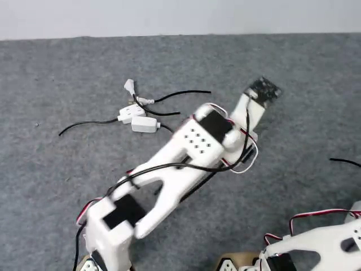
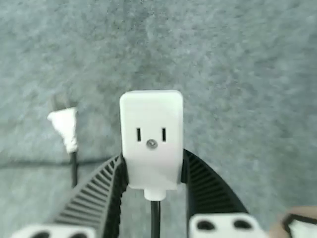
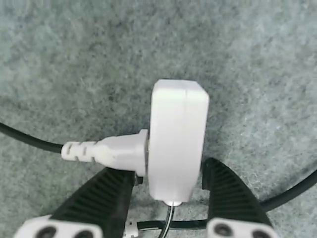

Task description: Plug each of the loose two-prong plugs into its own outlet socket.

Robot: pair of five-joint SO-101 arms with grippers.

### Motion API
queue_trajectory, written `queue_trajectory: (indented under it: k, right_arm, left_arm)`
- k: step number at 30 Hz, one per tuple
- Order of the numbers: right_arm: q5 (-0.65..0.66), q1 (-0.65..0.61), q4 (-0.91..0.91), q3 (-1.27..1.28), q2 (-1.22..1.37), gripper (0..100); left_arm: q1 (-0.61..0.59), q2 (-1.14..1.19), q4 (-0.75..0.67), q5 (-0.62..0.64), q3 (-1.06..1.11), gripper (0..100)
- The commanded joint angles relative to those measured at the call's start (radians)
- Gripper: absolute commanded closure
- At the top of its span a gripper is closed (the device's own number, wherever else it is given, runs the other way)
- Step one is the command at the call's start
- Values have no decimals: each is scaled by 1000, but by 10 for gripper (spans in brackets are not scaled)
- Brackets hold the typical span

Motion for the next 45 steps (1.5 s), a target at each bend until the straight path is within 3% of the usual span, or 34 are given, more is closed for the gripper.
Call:
queue_trajectory:
  k: [1,4,8,13,19,23,30,37,45]
  right_arm:
    - [5,-53,-33,9,102,848]
    - [6,-54,-25,9,102,848]
    - [23,-53,13,9,101,848]
    - [40,-71,176,-48,61,849]
    - [38,-93,340,-114,-8,849]
    - [38,-114,384,-110,-30,849]
    - [38,-124,387,-66,-39,849]
    - [34,-166,389,-40,-87,850]
    - [-5,-170,387,89,-438,868]
  left_arm:
    - [-51,-212,184,100,-42,987]
    - [-161,-269,235,124,21,987]
    - [-325,-338,189,121,185,987]
    - [-439,-514,-14,120,530,987]
    - [-454,-781,-288,80,1038,987]
    - [-506,-832,-448,55,1256,986]
    - [-706,-830,-586,58,1369,953]
    - [-720,-841,-594,63,1454,737]
    - [-750,-841,-671,57,1483,728]
